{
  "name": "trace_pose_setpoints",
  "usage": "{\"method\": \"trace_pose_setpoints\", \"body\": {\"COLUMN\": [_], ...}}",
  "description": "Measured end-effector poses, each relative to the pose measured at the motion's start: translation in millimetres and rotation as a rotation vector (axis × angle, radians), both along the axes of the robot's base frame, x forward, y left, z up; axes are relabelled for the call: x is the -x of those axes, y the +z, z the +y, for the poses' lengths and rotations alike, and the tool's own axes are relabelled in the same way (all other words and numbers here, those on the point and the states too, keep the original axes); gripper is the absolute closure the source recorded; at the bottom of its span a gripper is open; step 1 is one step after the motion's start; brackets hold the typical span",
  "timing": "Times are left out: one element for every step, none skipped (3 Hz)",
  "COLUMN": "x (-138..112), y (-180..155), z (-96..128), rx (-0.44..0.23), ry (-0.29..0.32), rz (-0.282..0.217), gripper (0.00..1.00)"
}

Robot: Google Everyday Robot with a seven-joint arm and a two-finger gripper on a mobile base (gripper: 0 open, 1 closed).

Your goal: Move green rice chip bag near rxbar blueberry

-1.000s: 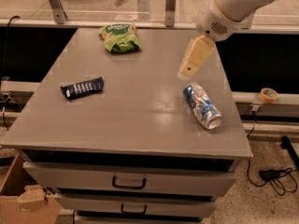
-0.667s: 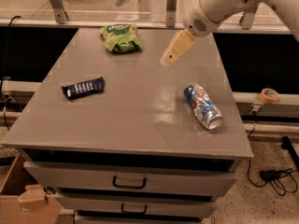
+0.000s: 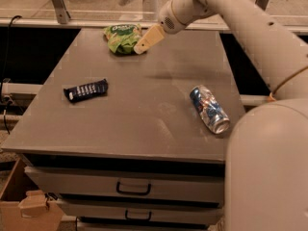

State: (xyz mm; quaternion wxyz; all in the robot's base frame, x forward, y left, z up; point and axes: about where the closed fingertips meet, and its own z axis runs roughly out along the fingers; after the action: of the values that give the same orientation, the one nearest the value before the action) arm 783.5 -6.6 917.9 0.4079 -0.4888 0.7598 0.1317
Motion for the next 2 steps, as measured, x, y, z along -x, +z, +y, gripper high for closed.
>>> {"method": "trace_pose_setpoints", "body": {"x": [-42,-74], "y": [-15,-28], "z": [32,49], "rx": [-0.082,-0.098], "ry": [-0.079,-0.190], "rz": [0.009,0.001], "gripper": [0.00,0.00]}}
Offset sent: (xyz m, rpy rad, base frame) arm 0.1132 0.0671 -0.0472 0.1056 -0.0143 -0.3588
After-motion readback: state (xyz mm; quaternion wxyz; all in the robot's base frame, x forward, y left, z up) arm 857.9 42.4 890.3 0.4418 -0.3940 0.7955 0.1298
